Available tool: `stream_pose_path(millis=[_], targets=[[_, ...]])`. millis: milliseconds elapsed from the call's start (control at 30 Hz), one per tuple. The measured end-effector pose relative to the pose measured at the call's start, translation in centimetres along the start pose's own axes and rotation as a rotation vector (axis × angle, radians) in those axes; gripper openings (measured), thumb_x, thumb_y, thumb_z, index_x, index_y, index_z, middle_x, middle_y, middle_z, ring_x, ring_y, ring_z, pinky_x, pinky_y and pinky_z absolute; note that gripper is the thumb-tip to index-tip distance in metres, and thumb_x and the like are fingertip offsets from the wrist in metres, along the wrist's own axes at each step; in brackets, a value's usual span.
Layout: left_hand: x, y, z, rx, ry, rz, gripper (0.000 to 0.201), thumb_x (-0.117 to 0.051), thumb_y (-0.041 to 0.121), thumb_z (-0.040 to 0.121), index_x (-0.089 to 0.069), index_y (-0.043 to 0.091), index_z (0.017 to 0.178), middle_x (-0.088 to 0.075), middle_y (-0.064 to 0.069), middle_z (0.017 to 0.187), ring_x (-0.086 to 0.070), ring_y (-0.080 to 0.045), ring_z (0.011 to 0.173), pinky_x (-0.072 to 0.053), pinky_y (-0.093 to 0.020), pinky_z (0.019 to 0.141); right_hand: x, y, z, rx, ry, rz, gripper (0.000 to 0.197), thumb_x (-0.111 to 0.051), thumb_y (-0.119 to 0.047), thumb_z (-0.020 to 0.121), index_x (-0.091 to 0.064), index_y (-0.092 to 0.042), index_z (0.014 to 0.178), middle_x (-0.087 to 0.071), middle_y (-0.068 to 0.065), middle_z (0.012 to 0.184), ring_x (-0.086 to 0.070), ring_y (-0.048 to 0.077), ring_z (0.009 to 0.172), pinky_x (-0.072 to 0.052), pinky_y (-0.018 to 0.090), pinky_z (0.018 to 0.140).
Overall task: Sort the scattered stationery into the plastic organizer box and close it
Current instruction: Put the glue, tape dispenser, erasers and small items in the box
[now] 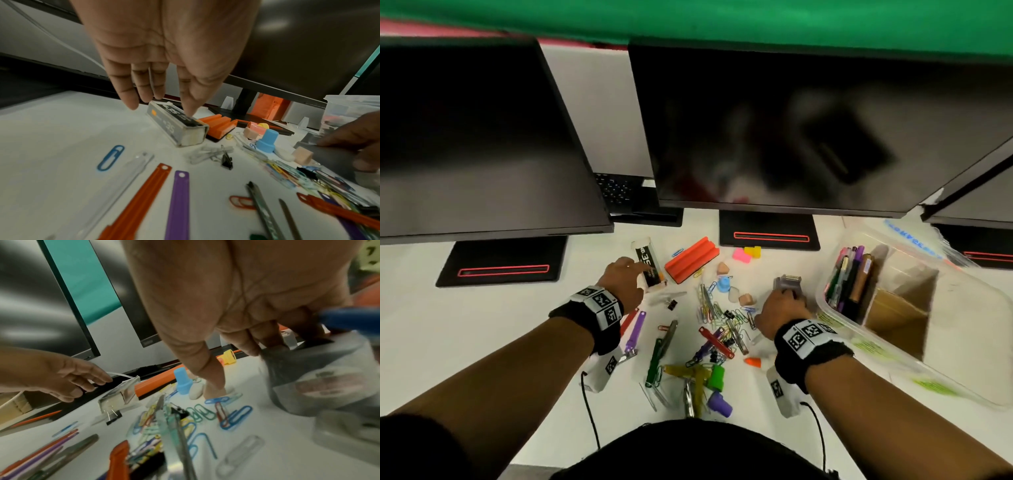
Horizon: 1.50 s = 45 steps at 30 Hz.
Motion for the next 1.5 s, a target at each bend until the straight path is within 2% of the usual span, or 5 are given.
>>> stream_pose_path(millis=[233,700,1067,1233,1500], targets=[[0.0,0.9,1.8,0.02,-0.014,-0.012,0.059,-0.054,0.023,0.089,-0.032,0.025,0.143,-0.028,-0.01,0.15,-0.03,-0.032,0.137,-0.032,-0.042,0.113,-0.3,-2.3,-0.4,0.173,0.006,0.152,0.045,-0.05,-0.032,0.079,-0.049,-0.013,0.121,-0.055,0.01,0.126,-0.055,0.031,0.111,-0.05,0.038,0.093],[0.2,3.8,5.5,0.219,0.031,-0.153,0.083,-0.066,0.023,0.081,-0.014,0.02,0.146,-0.019,-0.016,0.148,-0.037,-0.039,0.129,-0.04,-0.045,0.103,0.8,-1.6,0.3,0.016,-0.016,0.354,0.092,-0.069,-0.031,0.075,-0.009,-0.025,0.145,-0.051,0.013,0.129,-0.054,0.032,0.116,-0.047,0.04,0.098],[1.5,3.3,4.4,0.209,0.012,-0.058,0.089,-0.062,0.01,0.077,-0.008,0.023,0.147,-0.037,-0.019,0.135,-0.043,-0.037,0.122,-0.043,-0.042,0.098,4.8,-0.6,-2.1,0.138,0.095,0.582,0.071,-0.071,-0.03,0.072,-0.03,-0.019,0.13,-0.062,0.009,0.112,-0.059,0.025,0.095,-0.05,0.029,0.082],[4.0,8.6,2.3,0.079,0.12,-0.176,0.097,-0.069,0.013,0.073,-0.008,0.021,0.149,-0.042,-0.02,0.131,-0.041,-0.037,0.124,-0.046,-0.045,0.1,8.1,2.0,-5.2,0.206,0.205,0.718,0.056,-0.068,-0.024,0.076,-0.039,-0.02,0.123,-0.059,0.001,0.092,-0.058,0.02,0.085,-0.048,0.025,0.077],[2.9,21.4,-2.7,-0.371,0.025,-0.288,0.042,-0.068,0.012,0.07,-0.055,0.008,0.109,-0.051,-0.008,0.1,-0.056,-0.029,0.099,-0.04,-0.026,0.075,10.9,12.9,-7.5,0.049,0.319,0.862,0.065,-0.075,-0.027,0.07,-0.04,-0.026,0.125,-0.06,0.003,0.106,-0.062,0.024,0.091,-0.054,0.034,0.083]])
Point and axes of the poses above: each hand's wrist, its own z-axis towards the middle knuckle, its own x-axis out of the back of the hand, y = z × x, the point moved 1 cm from there along z, towards the middle knuckle
